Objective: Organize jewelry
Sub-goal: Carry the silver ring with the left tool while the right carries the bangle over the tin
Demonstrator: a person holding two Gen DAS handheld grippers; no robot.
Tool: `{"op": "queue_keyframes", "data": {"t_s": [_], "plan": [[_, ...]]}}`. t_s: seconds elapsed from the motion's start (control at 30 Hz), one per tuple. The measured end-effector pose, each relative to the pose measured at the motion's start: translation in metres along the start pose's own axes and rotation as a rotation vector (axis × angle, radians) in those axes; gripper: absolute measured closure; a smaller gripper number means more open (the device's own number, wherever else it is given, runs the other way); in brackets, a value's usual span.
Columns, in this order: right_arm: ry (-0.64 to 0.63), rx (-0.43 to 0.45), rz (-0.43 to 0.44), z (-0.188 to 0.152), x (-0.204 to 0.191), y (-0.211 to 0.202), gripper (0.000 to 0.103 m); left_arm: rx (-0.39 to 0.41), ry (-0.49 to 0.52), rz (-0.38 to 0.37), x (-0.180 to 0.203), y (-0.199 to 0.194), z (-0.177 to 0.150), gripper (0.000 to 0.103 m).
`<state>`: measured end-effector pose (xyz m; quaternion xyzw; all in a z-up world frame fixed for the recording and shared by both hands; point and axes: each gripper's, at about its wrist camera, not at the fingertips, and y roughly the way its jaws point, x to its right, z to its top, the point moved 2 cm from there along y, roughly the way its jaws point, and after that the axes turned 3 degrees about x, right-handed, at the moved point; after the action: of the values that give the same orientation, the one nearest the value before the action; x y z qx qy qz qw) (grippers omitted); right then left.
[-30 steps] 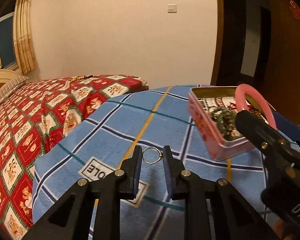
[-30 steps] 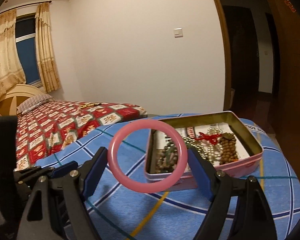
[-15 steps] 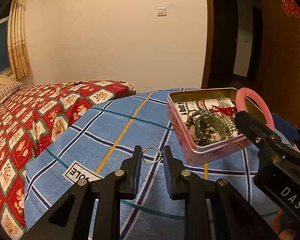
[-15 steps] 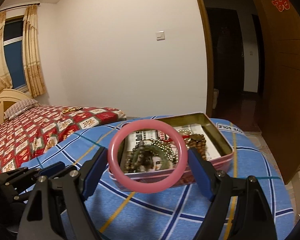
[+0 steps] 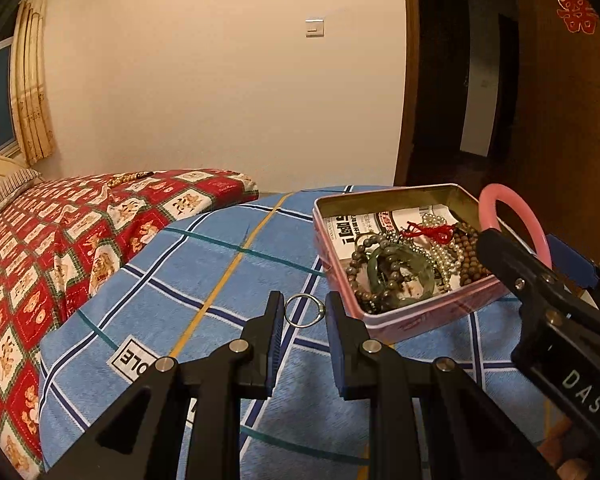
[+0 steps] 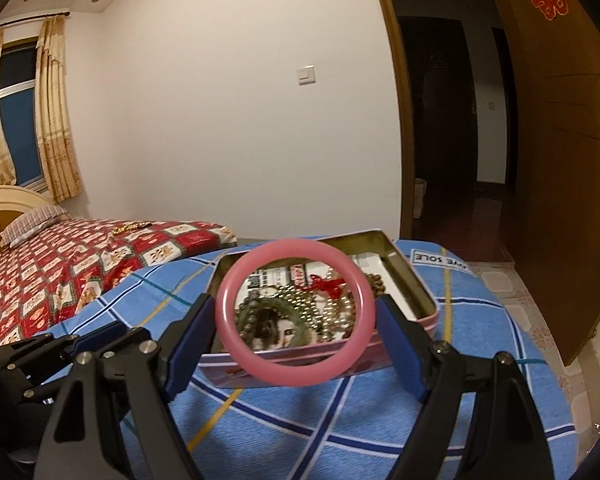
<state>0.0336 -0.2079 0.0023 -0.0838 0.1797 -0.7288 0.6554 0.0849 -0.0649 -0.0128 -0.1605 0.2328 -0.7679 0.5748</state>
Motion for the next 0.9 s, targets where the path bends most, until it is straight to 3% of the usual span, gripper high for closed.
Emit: {"op": "queue_keyframes", "data": {"t_s": [0.47,0.9], "plan": [[0.008,0.021,-0.062,0.007,0.023,0.001,0.02,0.048,-0.01,-0.025,0.007,-0.002,0.013,0.082],[0.043,0.03,-0.142,0.018,0.058,0.016,0.02,0.09,-0.006,-0.109,0.041,0.024,0.044,0.082]]}}
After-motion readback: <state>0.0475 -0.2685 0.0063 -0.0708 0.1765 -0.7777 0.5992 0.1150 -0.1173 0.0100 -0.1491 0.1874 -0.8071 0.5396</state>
